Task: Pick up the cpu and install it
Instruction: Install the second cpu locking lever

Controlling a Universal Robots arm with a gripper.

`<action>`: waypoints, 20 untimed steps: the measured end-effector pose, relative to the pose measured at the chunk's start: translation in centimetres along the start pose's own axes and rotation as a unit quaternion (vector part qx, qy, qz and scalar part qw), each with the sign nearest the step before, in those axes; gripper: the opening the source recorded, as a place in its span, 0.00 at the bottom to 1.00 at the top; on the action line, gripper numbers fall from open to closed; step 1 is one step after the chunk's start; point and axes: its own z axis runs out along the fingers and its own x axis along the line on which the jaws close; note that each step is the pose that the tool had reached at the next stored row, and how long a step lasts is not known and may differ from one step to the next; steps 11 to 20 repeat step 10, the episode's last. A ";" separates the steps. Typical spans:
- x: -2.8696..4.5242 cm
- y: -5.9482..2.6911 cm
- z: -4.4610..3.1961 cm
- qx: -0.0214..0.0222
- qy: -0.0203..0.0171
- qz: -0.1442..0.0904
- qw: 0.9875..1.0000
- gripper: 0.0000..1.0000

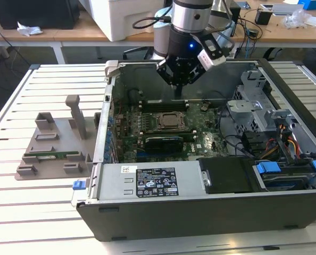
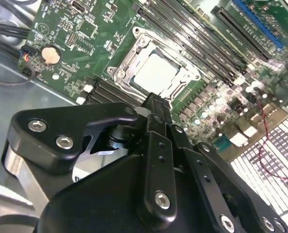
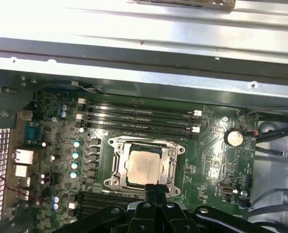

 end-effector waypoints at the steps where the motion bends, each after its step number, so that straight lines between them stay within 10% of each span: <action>1: 0.01 0.01 -0.34 0.000 0.000 0.000 1.000 0.11; 20: 0.04 0.02 -0.86 0.000 0.000 0.000 1.000 0.11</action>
